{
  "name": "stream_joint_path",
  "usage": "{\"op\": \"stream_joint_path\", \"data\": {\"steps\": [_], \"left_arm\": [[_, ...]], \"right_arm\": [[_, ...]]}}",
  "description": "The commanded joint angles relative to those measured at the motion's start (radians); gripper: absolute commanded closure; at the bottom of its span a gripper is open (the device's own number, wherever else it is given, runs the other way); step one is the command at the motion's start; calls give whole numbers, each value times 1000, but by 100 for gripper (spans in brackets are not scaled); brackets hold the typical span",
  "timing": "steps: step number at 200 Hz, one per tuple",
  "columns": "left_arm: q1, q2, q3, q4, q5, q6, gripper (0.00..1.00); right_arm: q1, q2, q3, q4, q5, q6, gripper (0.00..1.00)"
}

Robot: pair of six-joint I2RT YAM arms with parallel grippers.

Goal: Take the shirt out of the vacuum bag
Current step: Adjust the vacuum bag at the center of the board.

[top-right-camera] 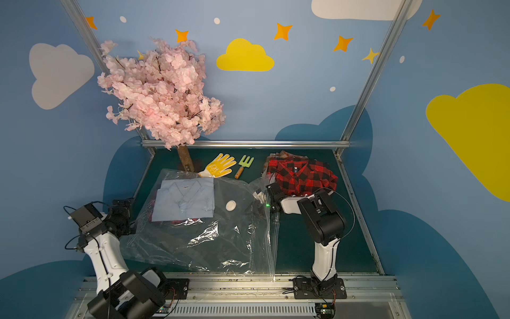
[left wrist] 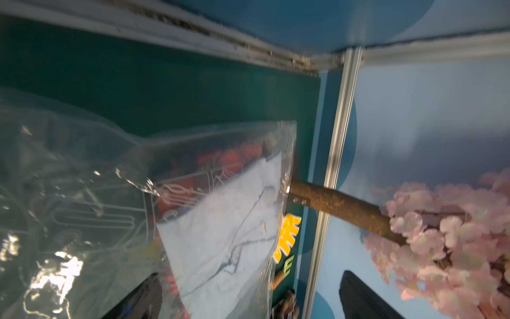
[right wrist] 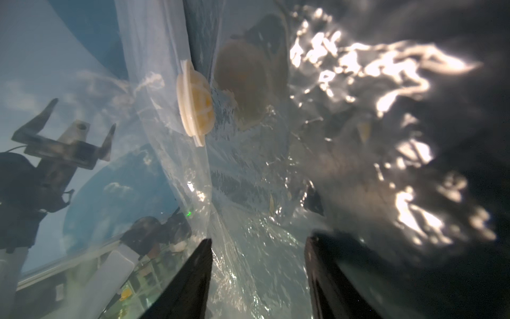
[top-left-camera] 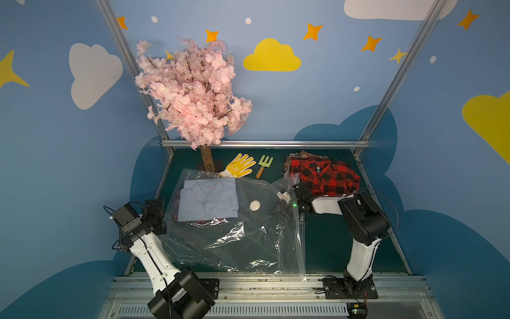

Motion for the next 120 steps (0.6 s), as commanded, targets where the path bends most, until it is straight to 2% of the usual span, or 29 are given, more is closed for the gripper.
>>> {"op": "stream_joint_path", "data": {"steps": [1,55,86,120], "left_arm": [[54,57,12,-22,-30,24,0],[97,240,21,-91,-54,-47,0],[95,324,73,-162,-110,-106,0],[90,474,164,-233,-132,-115,0]], "right_arm": [[12,24,-15,-99,33,-35,44],[21,39,3,-136,46,-54,44],[28,37,5,-164,61,-72,43],[34,44,8,-174,66,-78,43]]}}
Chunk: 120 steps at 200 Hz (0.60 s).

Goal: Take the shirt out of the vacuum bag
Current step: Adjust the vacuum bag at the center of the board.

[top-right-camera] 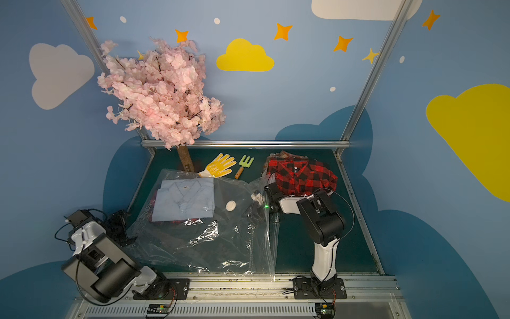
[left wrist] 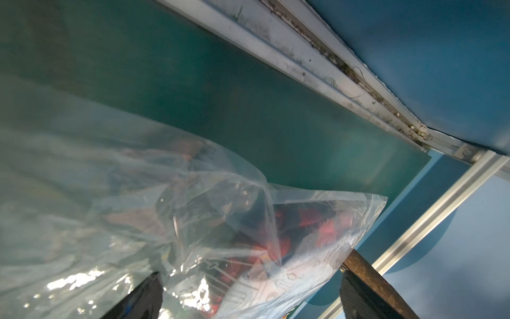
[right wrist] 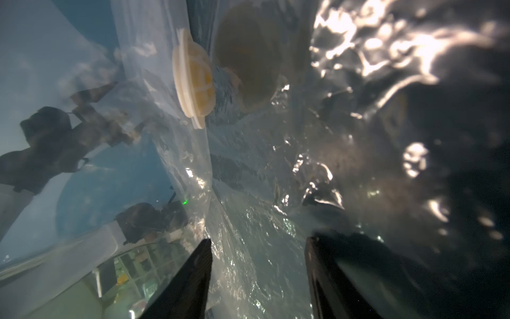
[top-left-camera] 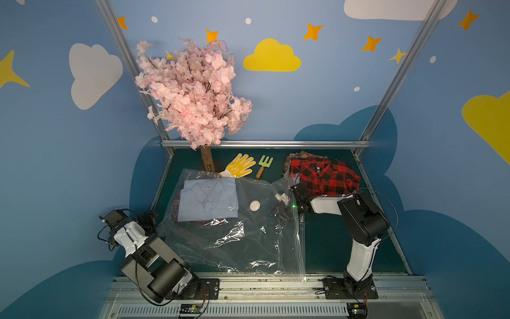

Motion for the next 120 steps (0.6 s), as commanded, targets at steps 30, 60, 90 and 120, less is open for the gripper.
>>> {"op": "stream_joint_path", "data": {"steps": [30,60,90,120], "left_arm": [[-15,239,117,-87,-16,-20,0],[-70,331,148,-68,-48,2,2],[-116,387,134,-27,-61,5,16],[-123,434,100,12,-78,33,34]], "right_arm": [[18,48,-9,-104,80,-25,43],[22,57,-4,-105,85,-25,43],[24,59,3,-112,91,-24,43],[24,53,11,-141,102,-44,43]]}}
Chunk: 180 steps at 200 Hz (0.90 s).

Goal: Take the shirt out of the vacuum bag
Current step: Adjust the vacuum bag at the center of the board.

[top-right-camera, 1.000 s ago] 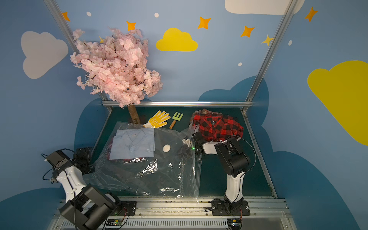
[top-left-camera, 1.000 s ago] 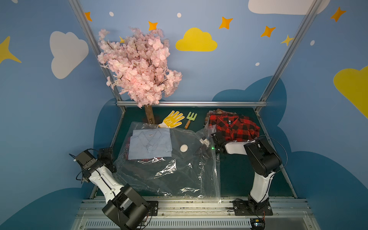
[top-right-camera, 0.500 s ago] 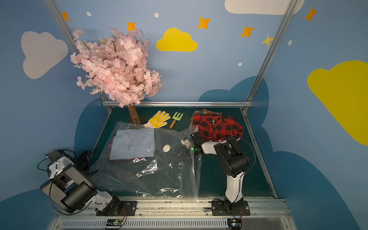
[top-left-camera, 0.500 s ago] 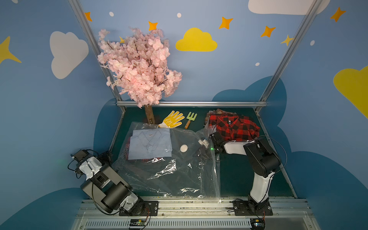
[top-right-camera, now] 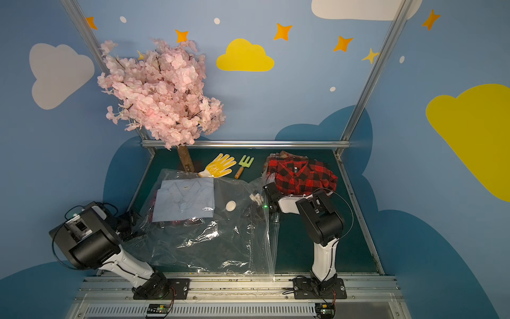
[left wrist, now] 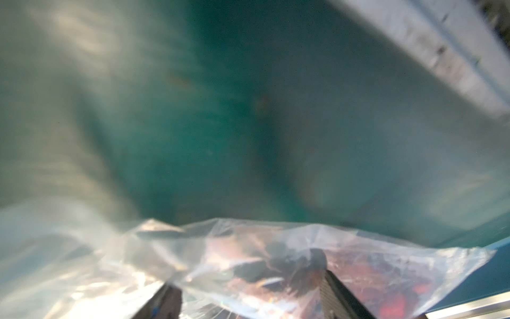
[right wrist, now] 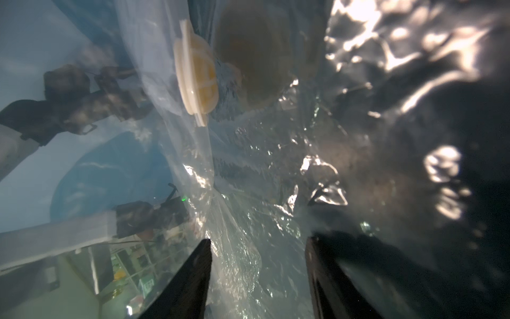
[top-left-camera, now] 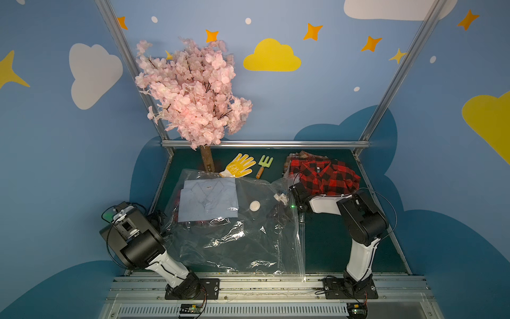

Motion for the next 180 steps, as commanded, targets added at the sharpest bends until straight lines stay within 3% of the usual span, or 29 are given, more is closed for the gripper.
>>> {"op": "stream_joint_path", "data": {"steps": [1,30,66,78,121,180], "left_arm": [[-10,78,-51,69,-52,41,35],[-10,121,-86,122,-46,65,52],[-10,140,-106,162,-53,100,82],[-10,140,-106,161,-57,108,97],[-24,77,-120,157,-100,142,98],[-75,-202,-129,82,-242,183,97]], "right_arm": [[12,48,-9,-110,94,-30,43],[12,46,-10,-121,100,-41,43],[12,40,-16,-116,104,-41,43],[12,38,-20,-116,107,-42,43],[12,32,-26,-106,103,-34,43],[10,20,-24,-116,109,-42,44]]}}
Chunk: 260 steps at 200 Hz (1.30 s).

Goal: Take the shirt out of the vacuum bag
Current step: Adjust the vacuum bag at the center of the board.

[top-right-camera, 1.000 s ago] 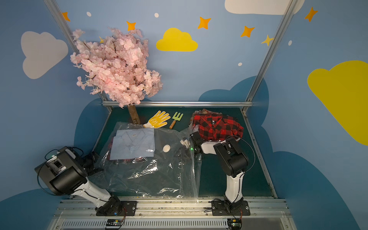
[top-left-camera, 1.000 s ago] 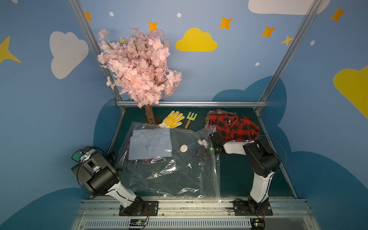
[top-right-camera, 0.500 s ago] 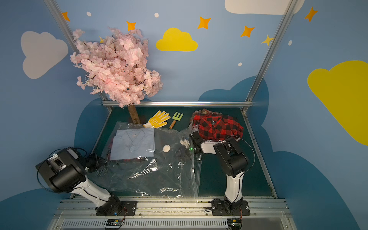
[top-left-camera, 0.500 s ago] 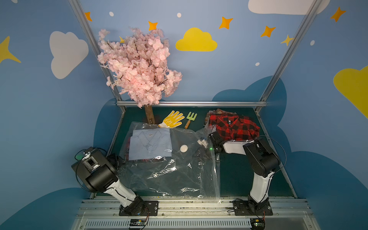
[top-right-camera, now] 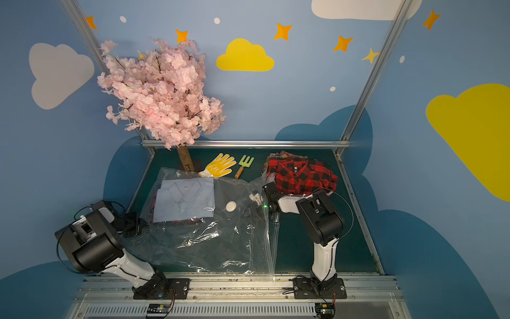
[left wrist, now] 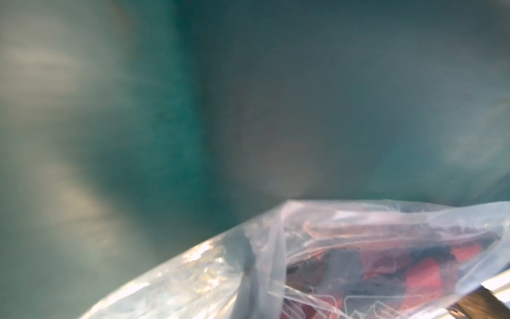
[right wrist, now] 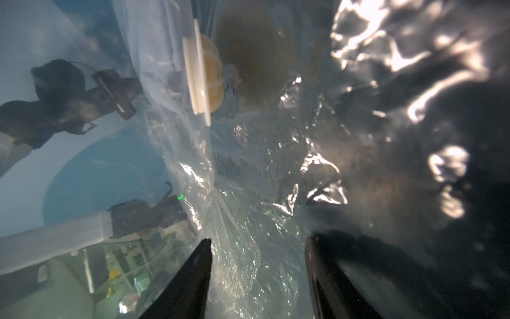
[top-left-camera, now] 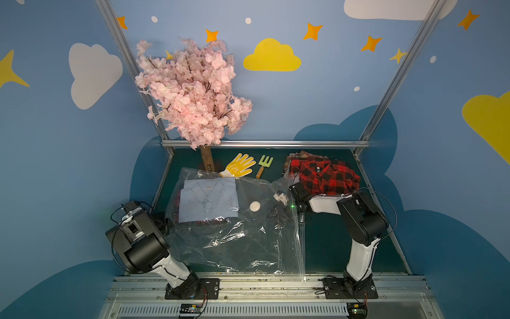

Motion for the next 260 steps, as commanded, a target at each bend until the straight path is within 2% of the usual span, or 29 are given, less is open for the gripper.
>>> {"op": "stream_joint_path", "data": {"steps": [1,49,90,173,260], "left_arm": [[-10,-98,-17,-48,-171,39,98],[-25,-252,-17,-107,-235,92,97],[-71,-358,2,-123,-199,106,98],[-294,-576,148,-120,-100,20,98],[-538,-645,415,-91,-10,-43,97]], "right_arm": [[9,22,-29,-97,103,-18,44],[8,27,-25,-93,96,-18,44],[8,30,-28,-73,85,-8,44],[-17,11,-42,-13,43,18,44],[-40,-23,-76,82,16,52,42]]}}
